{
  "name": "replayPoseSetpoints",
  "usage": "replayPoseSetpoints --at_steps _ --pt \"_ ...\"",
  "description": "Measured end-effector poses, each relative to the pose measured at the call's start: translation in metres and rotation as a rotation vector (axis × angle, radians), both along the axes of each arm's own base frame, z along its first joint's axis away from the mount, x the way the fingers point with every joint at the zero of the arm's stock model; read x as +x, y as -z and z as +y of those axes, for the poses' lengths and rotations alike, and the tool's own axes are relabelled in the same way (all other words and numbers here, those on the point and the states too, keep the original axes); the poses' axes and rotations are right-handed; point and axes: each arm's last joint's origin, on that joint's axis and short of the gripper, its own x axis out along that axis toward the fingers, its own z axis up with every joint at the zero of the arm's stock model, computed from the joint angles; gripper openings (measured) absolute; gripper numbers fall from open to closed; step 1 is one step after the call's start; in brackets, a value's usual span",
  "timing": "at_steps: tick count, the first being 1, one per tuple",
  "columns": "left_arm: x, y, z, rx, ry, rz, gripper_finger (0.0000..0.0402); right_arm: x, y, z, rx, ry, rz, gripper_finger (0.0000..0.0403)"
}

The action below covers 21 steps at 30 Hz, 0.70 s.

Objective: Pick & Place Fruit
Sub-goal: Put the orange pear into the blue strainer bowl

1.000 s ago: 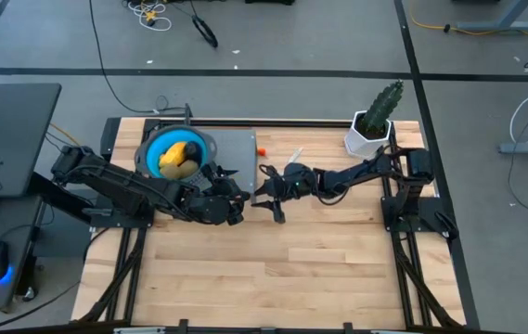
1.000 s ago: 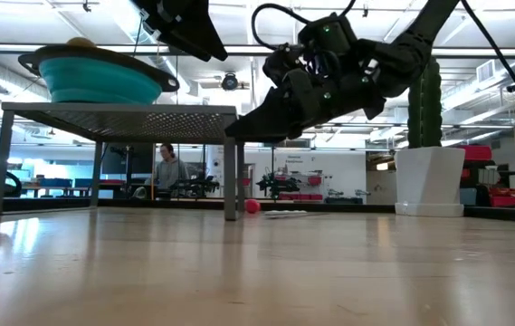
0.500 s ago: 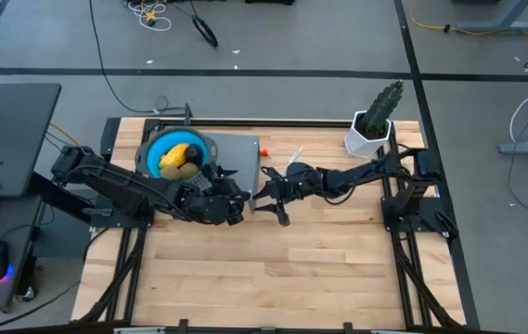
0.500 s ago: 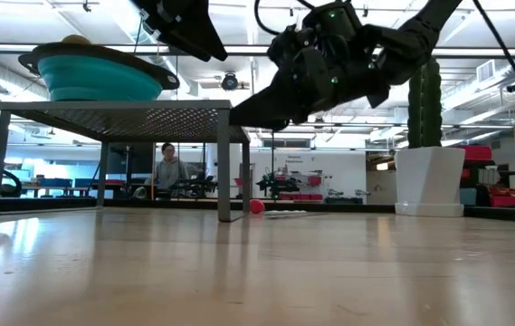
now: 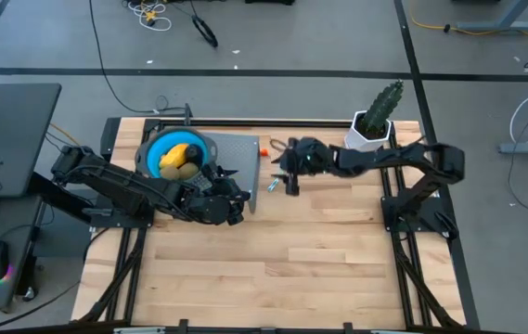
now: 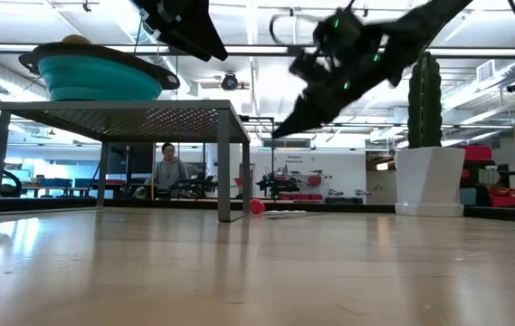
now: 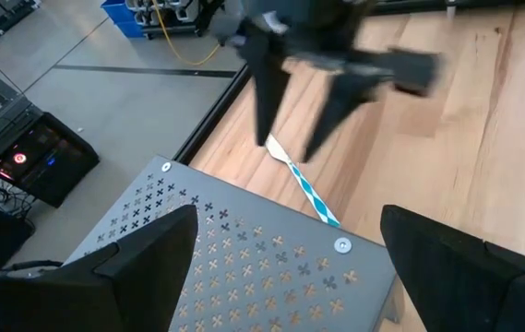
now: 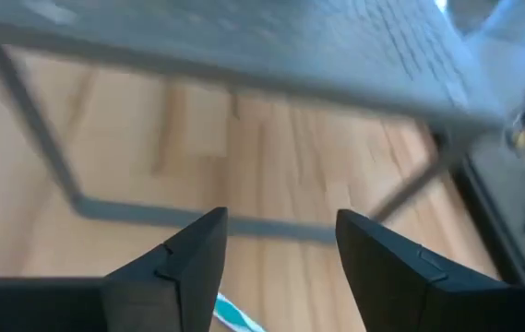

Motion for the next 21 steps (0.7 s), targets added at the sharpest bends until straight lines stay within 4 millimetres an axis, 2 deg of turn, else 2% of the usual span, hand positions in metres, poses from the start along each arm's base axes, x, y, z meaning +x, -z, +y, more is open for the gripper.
replayPoseSetpoints --at_steps 8,11,14,21 --pt "0.000 0.000 0.000 -0.001 -0.001 -0.001 0.0350 -0.005 0.030 -0.066 0.075 0.097 -0.027 0.0215" --pt "0.000 0.000 0.000 -0.001 0.000 -0.002 0.0350 -0.002 0.033 -0.084 0.138 0.117 -0.006 0.0215" --pt "0.000 0.000 0.000 0.000 -0.002 -0.004 0.0350 0.006 0.034 -0.097 0.174 0.130 0.053 0.0215" --pt "0.000 0.000 0.000 0.000 -0.003 -0.004 0.0350 0.026 0.039 -0.108 0.173 0.091 0.124 0.0215"
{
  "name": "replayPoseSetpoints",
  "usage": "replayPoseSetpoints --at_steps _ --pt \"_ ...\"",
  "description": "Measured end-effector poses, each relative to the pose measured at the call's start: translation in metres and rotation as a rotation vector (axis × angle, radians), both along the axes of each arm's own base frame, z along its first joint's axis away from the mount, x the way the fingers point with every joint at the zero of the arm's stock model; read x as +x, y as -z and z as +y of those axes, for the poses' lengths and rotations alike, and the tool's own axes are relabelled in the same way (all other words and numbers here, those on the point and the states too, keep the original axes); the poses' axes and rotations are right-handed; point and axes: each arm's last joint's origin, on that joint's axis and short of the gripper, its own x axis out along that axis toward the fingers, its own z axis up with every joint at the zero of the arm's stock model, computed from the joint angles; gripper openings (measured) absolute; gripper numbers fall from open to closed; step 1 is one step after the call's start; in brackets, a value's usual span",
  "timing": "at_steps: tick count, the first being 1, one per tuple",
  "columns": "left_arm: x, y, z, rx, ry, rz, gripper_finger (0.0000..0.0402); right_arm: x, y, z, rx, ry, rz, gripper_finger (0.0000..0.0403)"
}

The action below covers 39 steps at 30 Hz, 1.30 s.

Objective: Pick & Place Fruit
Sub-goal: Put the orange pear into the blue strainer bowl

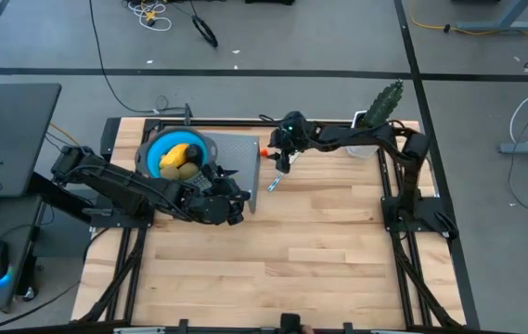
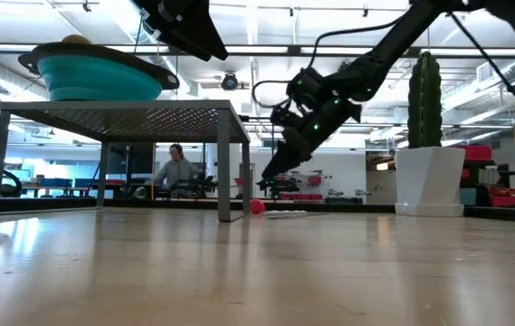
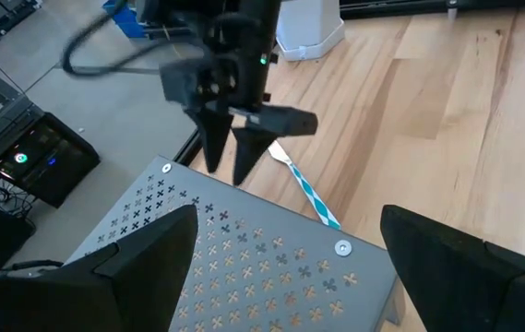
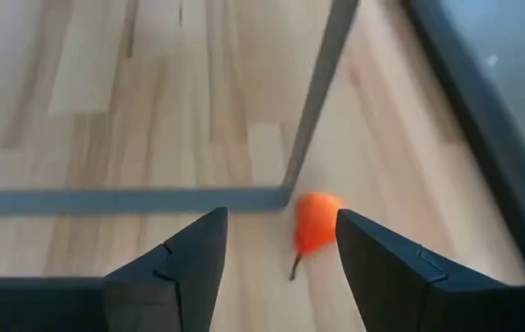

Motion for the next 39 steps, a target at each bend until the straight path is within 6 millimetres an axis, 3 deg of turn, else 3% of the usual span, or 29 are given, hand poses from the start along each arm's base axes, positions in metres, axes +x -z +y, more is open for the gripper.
replayPoseSetpoints --at_steps 13,19,28,39 --pt "0.000 0.000 0.000 -0.002 0.002 0.000 0.0350 0.024 0.007 -0.035 0.151 -0.038 0.182 0.0215" --pt "0.000 0.000 0.000 -0.002 0.002 0.001 0.0350 0.038 0.009 -0.034 0.141 -0.044 0.204 0.0215" --pt "0.000 0.000 0.000 -0.003 0.002 0.001 0.0350 0.036 0.011 -0.042 0.108 -0.036 0.205 0.0215" --pt "0.000 0.000 0.000 -0.009 0.003 -0.001 0.0350 0.038 0.032 -0.040 0.142 -0.048 0.251 0.0215"
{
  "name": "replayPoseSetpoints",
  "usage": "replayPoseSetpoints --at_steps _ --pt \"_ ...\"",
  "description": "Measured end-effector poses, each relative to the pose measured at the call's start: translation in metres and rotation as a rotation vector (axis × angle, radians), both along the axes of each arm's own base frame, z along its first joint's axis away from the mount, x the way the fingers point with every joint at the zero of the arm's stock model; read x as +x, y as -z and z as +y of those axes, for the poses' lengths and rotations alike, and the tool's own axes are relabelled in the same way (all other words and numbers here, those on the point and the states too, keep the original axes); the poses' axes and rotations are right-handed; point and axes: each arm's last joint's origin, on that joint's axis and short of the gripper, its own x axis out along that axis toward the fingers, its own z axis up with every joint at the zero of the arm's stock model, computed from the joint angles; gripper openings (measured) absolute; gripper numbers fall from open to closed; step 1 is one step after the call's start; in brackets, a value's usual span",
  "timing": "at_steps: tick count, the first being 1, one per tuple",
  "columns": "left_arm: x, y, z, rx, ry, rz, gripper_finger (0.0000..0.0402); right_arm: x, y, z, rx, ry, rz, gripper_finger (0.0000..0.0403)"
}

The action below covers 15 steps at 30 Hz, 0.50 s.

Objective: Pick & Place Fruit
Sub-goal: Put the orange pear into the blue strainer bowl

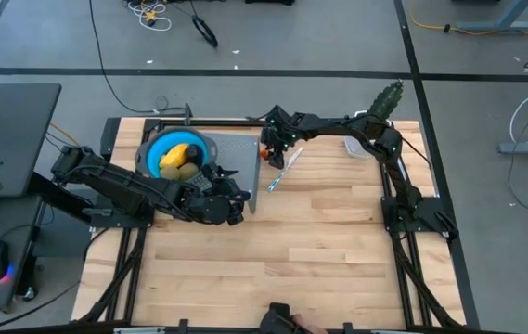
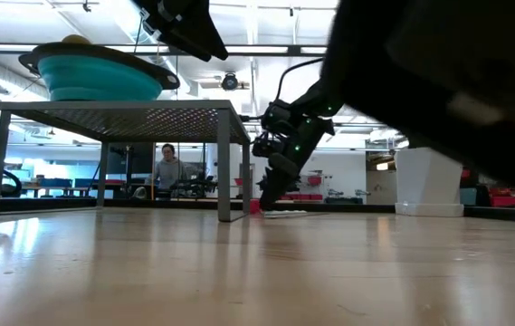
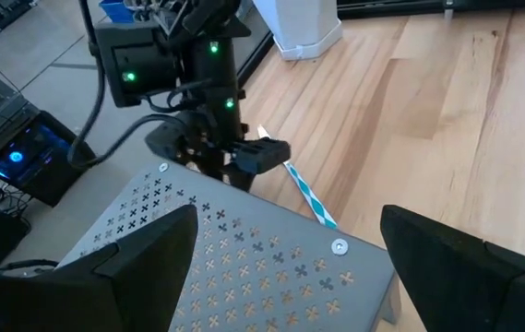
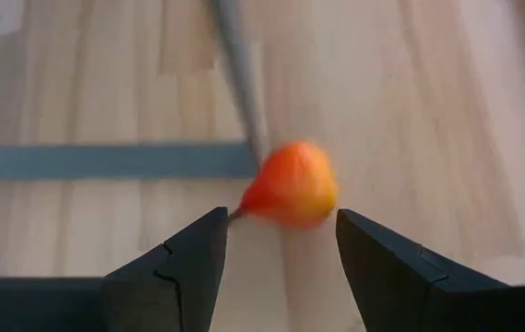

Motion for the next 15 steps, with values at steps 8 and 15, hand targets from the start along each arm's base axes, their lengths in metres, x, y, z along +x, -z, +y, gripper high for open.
replayPoseSetpoints --at_steps 8,15 --pt "0.0000 0.0000 0.0000 -0.004 0.000 -0.002 0.0350 0.0068 -0.0026 0.0029 -0.028 0.033 -0.032 0.0215" --pt "0.0000 0.0001 -0.0001 -0.007 -0.002 -0.004 0.0350 0.0086 -0.0034 0.0030 -0.032 0.062 -0.041 0.0215"
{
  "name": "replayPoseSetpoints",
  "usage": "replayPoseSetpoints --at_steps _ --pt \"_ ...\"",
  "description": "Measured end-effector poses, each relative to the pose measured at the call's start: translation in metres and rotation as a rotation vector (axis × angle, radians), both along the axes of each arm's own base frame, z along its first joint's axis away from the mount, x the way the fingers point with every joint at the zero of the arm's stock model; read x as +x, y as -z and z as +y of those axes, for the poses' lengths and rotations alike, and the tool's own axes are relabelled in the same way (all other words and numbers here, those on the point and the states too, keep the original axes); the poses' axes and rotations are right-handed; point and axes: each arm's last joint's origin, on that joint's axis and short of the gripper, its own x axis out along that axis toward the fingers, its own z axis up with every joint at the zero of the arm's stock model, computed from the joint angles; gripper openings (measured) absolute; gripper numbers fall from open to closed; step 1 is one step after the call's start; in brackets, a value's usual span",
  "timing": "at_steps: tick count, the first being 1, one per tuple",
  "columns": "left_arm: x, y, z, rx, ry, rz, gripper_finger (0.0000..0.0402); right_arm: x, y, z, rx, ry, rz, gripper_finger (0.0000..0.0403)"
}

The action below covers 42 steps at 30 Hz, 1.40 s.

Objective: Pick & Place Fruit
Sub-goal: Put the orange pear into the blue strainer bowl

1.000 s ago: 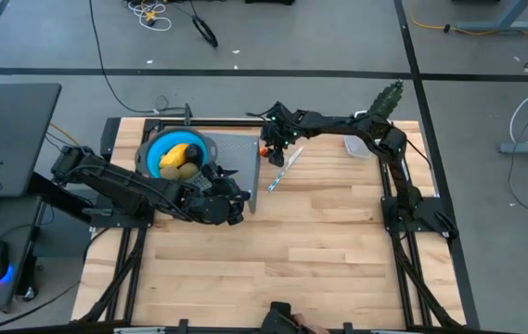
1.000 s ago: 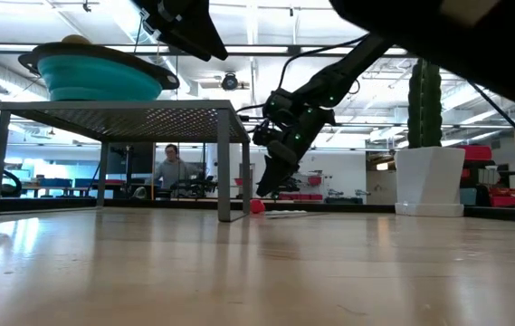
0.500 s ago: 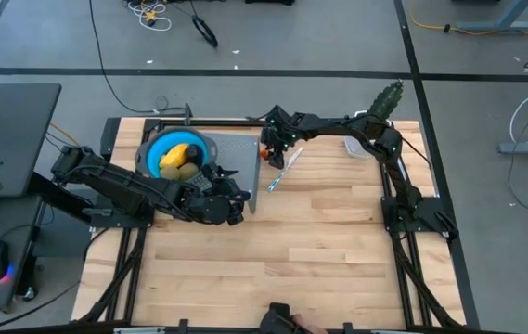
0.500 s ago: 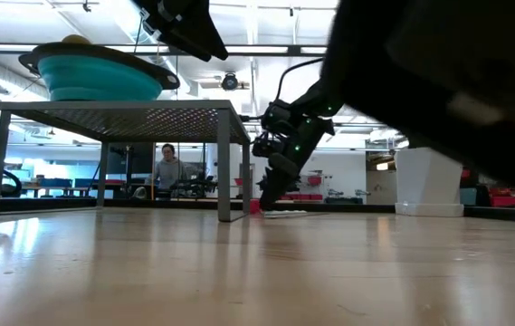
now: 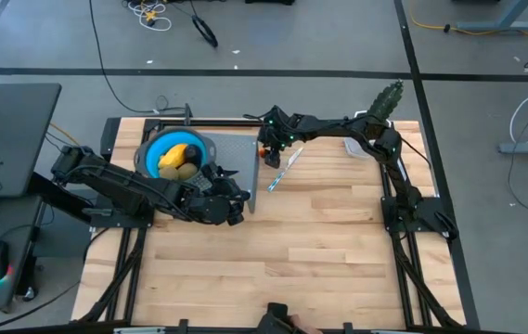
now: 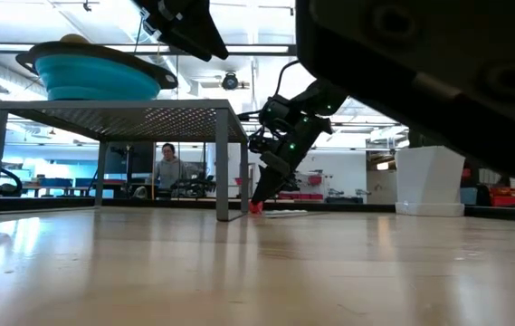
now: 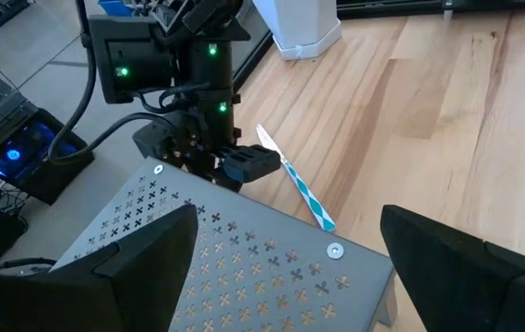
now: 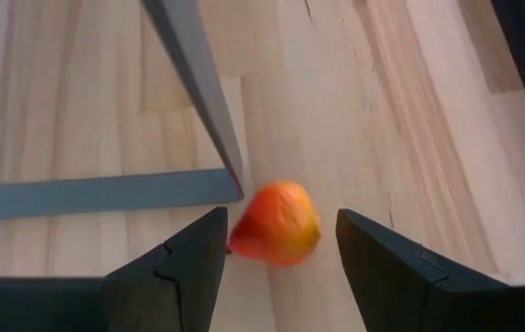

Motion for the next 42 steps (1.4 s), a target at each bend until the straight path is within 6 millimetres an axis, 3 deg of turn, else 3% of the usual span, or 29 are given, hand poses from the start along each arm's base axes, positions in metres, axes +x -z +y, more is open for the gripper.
replayPoseSetpoints --at_steps 31,42 --pt "-0.0003 0.0003 0.0001 -0.001 -0.001 0.003 0.0350 -0.0045 0.0071 0.0023 -0.018 0.007 0.089 0.0193" --pt "-0.0002 0.0004 -0.0002 -0.011 0.001 0.000 0.0350 -0.0073 0.0085 0.0024 -0.044 0.025 0.140 0.0144"
